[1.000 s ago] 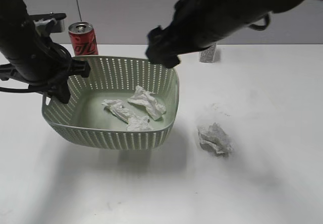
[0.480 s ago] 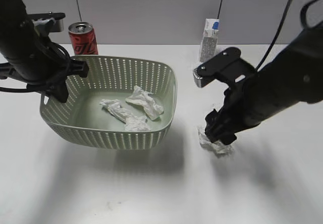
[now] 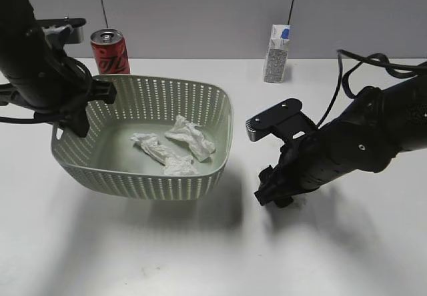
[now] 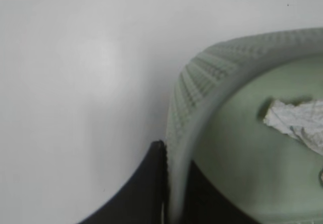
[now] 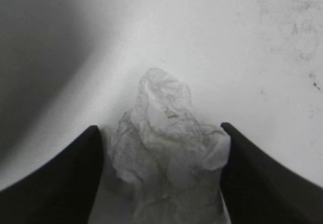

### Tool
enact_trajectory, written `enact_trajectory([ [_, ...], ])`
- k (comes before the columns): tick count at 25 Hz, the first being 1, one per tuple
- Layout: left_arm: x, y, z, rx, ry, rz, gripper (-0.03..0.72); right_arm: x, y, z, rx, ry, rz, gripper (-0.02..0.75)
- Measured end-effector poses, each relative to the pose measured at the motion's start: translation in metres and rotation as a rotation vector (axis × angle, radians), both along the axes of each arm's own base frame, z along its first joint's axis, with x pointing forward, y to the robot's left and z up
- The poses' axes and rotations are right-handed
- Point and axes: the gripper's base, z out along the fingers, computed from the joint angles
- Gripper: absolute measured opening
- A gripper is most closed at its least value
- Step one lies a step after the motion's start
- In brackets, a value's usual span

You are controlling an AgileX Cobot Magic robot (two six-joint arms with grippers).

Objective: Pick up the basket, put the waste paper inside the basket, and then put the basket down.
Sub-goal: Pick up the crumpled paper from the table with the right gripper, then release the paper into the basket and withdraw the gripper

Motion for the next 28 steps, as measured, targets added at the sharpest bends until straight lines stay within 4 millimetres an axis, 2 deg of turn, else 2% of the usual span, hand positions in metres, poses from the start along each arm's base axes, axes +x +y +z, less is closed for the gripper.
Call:
enact_trajectory([
  [1,0.0,0.0,0.0,0.001,0.001,-0.001,-0.001,0.0,0.0,-0.001,-0.001,0.002,-0.001,0.418],
  [3,0.0,0.0,0.0,0.002,0.001,-0.001,-0.001,-0.001,-0.001,-0.001,-0.005,0.006,-0.001,0.197],
  [4,0.0,0.0,0.0,0.002,0.001,-0.001,-0.001,-0.001,-0.001,-0.001,-0.008,0.01,-0.004,0.119],
  [5,0.0,0.0,0.0,0.002,0.001,-0.001,-0.001,-0.001,-0.001,0.0,-0.011,0.013,-0.005,0.063],
  [7,0.0,0.0,0.0,0.002,0.001,-0.001,-0.001,-0.003,-0.003,0.007,-0.018,0.014,-0.009,0.022],
  [10,0.0,0.0,0.0,0.003,0.001,-0.001,-0.001,-0.005,-0.005,0.042,0.026,-0.057,-0.015,0.013],
  [16,0.001,-0.001,-0.001,-0.007,-0.006,0.003,-0.001,-0.022,-0.011,0.157,0.314,-0.439,0.01,0.011],
  [19,0.003,-0.004,-0.011,-0.02,0.029,0.017,-0.001,-0.028,0.002,0.188,0.397,-0.536,0.065,0.011],
  [22,0.004,-0.007,-0.018,-0.043,0.059,0.036,-0.001,-0.035,0.035,0.192,0.432,-0.545,0.168,0.008],
  [25,0.005,-0.008,-0.018,-0.056,0.053,0.043,-0.001,-0.036,0.068,0.181,0.46,-0.538,0.251,0.031],
  [26,0.005,-0.008,-0.018,-0.057,0.051,0.043,-0.001,-0.034,0.075,0.175,0.463,-0.533,0.264,0.067],
  [28,0.005,-0.008,-0.018,-0.058,0.051,0.043,-0.001,-0.028,0.084,0.162,0.448,-0.511,0.268,0.195],
])
